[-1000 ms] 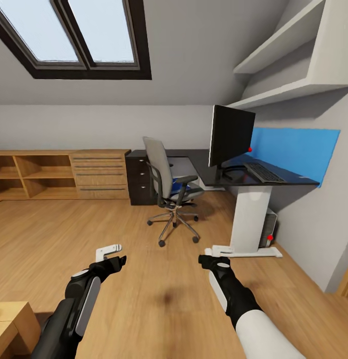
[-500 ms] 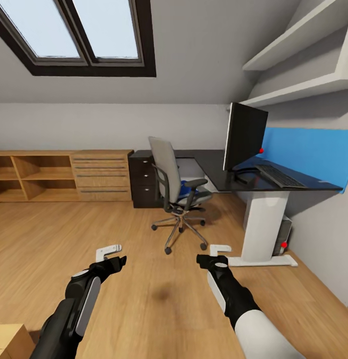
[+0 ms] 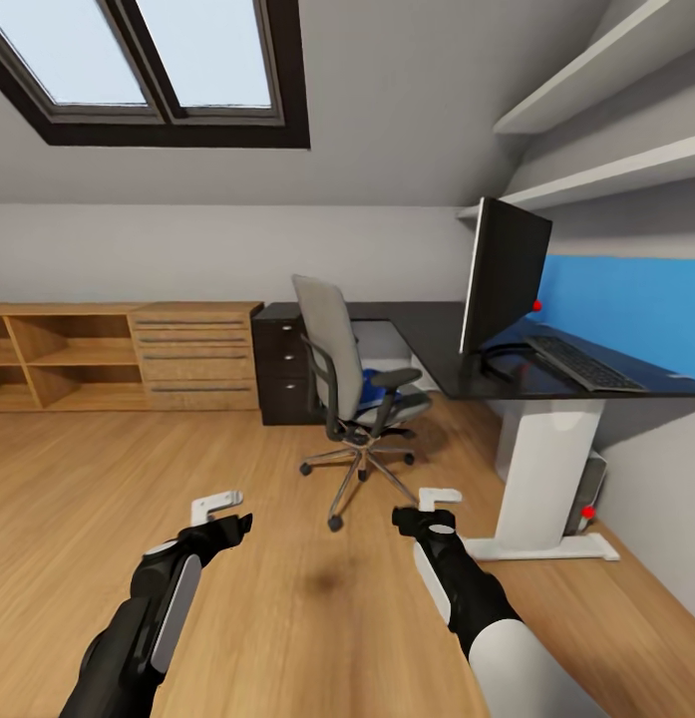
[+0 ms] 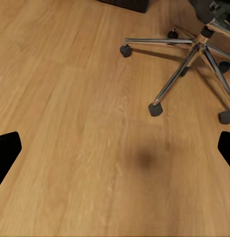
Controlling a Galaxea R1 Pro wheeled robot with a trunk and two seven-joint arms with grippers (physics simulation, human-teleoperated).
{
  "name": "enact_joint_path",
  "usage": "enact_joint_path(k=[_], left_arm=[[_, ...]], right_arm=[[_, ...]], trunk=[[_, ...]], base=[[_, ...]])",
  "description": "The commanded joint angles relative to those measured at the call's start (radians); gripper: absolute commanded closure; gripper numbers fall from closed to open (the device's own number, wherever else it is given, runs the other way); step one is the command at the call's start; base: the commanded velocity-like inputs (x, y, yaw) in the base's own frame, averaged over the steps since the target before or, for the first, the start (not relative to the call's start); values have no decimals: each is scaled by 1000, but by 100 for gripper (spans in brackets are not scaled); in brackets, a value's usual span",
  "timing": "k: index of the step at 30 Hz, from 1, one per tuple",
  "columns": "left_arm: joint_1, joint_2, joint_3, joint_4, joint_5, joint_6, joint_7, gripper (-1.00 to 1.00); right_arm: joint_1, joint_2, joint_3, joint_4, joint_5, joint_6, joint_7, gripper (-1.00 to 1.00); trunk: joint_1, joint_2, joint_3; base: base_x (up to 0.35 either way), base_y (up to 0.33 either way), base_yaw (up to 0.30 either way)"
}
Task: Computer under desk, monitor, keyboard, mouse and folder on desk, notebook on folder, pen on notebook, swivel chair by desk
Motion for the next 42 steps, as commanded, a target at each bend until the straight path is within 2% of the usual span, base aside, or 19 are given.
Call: enact_joint_path(k=[1,10,16,18,19,22,23,26,27,31,36,38,39,40,42], left_arm=[[-1,-1,1,-1,11,5,7,-100],[-1,1,1,-2,11,5,7,-100],[-1,1,2,-12,12,5,7,-100],[0,1,2,-30,12,5,6,-100],[4,1,2,-56,12,7,6,-100],[48,2,2,-140,14,11,5,-100],[83,2,2,-190,15,13,4,-100],[130,2,2,-245,17,15,2,-100],[151,2,2,-264,17,16,2,-100],[177,2,2,-285,17,17,0,-100],[188,2,4,-296,18,16,0,-100],[189,2,11,-296,17,15,1,-100],[189,2,24,-297,18,15,1,-100],[189,2,29,-297,17,16,1,-100],[190,2,34,-298,17,16,1,-100]], right_arm=[[0,0,2,-2,-2,6,-6,-100],[0,0,5,6,3,-10,-4,-100],[-9,0,4,55,7,-118,-4,-100],[-33,0,3,105,7,-146,-4,-100],[-63,0,2,152,5,-175,-4,-100],[-134,0,1,268,2,-252,-4,-100],[-162,0,0,326,1,-293,-4,-100],[-192,-6,-2,417,-1,-368,-4,-100],[-196,-8,-3,433,-1,-383,-4,-100],[-207,-13,-4,475,-2,-426,-4,-100],[-211,-30,-8,495,-3,-444,-5,-100],[-212,-34,-25,498,-3,-446,-5,-100],[-212,-37,-58,499,-3,-446,-5,-100],[-212,-38,-72,500,-2,-446,-5,-100],[-212,-42,-86,501,-2,-447,-5,-100]], trunk=[[0,0,-1],[0,0,-1],[0,0,-1],[0,0,-1],[0,0,-1],[0,0,-1],[0,0,-1],[0,0,-1],[0,0,-1],[0,0,-1],[0,0,-1],[0,0,-1],[0,0,-1],[0,0,-1],[0,0,-1]], base=[[320,0,0],[319,0,0],[305,0,0],[298,0,0],[294,0,0],[291,0,0],[289,0,0],[288,0,0],[288,0,0],[282,0,0],[269,0,0],[223,0,0],[85,0,0],[54,0,0],[31,0,0]])
